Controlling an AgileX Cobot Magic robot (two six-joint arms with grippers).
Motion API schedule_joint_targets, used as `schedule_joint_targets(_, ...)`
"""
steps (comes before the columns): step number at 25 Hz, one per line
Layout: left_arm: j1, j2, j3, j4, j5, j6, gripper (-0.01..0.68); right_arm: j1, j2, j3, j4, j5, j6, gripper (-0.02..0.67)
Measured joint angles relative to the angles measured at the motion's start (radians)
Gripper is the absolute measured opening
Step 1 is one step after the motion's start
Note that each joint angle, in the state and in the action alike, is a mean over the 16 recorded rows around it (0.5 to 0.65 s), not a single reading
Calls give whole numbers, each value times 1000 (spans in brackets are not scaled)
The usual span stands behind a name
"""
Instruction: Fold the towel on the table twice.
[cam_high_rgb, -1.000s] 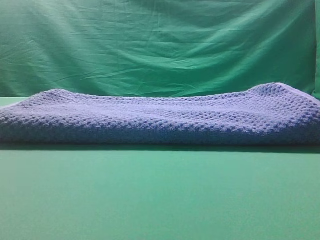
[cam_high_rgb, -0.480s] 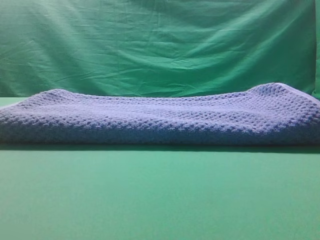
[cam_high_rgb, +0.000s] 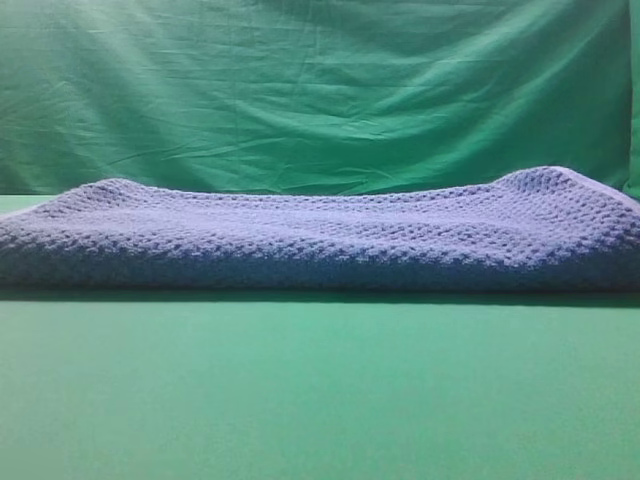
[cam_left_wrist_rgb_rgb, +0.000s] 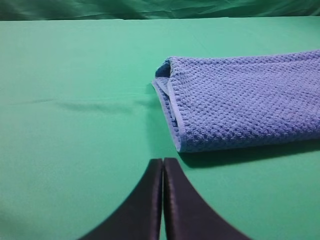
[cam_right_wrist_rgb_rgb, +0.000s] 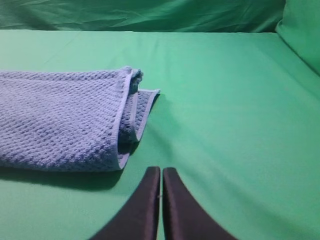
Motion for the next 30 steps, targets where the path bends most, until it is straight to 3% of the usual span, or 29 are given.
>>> schedule_joint_targets(30,5,0,0,0,0,0,0,-38,-11,0,8,12,3,0)
